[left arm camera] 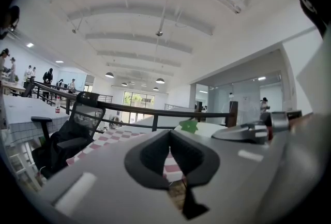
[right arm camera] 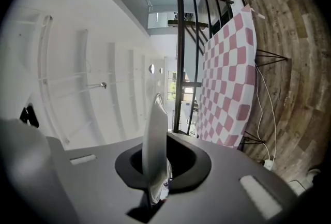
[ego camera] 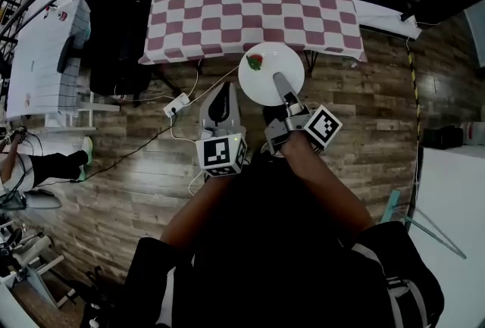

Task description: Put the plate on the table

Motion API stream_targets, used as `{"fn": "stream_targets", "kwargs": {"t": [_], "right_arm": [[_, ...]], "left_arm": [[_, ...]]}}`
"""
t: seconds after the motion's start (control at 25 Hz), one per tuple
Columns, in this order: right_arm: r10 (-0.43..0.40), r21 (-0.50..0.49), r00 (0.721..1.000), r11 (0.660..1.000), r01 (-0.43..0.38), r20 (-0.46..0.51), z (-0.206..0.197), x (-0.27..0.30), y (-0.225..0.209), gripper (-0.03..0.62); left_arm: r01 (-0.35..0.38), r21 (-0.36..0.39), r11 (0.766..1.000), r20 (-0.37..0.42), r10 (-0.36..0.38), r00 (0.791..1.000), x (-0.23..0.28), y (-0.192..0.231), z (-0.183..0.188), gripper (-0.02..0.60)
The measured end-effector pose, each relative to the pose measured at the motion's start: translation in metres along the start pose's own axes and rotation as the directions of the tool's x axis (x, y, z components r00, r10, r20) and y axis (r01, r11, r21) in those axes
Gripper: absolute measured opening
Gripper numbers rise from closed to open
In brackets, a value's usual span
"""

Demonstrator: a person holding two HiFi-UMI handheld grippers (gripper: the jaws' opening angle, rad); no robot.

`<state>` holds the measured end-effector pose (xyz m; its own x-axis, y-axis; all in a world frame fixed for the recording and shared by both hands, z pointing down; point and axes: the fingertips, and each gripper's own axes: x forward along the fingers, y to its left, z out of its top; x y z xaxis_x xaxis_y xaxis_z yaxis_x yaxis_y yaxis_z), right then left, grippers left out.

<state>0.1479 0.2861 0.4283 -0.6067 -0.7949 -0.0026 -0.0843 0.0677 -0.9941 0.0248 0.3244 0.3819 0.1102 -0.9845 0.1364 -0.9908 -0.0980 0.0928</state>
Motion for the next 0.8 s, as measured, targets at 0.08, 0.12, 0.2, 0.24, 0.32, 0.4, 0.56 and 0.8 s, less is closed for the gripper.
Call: {"fn": "stream_targets", "kwargs": {"t": [0.08, 0.12, 0.2, 0.24, 0.32, 0.4, 0.56, 0.8], "right_arm": [[0.014, 0.014, 1.000, 1.000, -0.014, 0.004, 0.001, -0.002, 0.001, 0.006], [0.023, 0.021, 1.000, 1.000, -0.023, 0.006, 0.002, -0.003, 0.002, 0.006], [0.042, 0.029, 0.999, 0.999, -0.042, 0.005, 0.004, -0.005, 0.005, 0.006], [0.052, 0.033, 0.999, 0.998, -0.052, 0.001, 0.004, -0.006, 0.007, 0.006], [0.070, 0.037, 0.998, 0.997, -0.069, -0.011, 0.002, -0.007, 0.010, 0.006], [0.080, 0.036, 0.997, 0.996, -0.079, -0.023, 0.000, -0.007, 0.012, 0.006], [0.124, 0.077, 0.992, 0.989, -0.123, -0.013, -0.004, -0.003, 0.016, 0.006], [0.087, 0.058, 0.996, 0.995, -0.086, -0.014, 0.000, 0.010, 0.002, 0.006]], "left_arm": [[-0.001, 0.004, 1.000, 0.004, 0.001, 1.000, -0.002, -0.003, -0.001, 0.008], [-0.002, 0.005, 1.000, 0.006, 0.002, 1.000, -0.002, -0.004, -0.001, 0.008], [-0.004, 0.008, 1.000, 0.011, 0.004, 1.000, -0.004, -0.006, 0.000, 0.008], [-0.006, 0.009, 1.000, 0.013, 0.006, 1.000, -0.005, -0.007, 0.000, 0.008], [-0.012, 0.013, 1.000, 0.017, 0.012, 1.000, -0.010, -0.009, 0.001, 0.008], [-0.023, 0.012, 1.000, 0.019, 0.023, 1.000, -0.014, -0.008, 0.001, 0.008], [-0.041, 0.006, 0.999, 0.005, 0.041, 0.999, -0.015, -0.001, -0.002, 0.008], [-0.036, 0.000, 0.999, -0.017, 0.036, 0.999, 0.004, 0.006, -0.008, 0.009]]}}
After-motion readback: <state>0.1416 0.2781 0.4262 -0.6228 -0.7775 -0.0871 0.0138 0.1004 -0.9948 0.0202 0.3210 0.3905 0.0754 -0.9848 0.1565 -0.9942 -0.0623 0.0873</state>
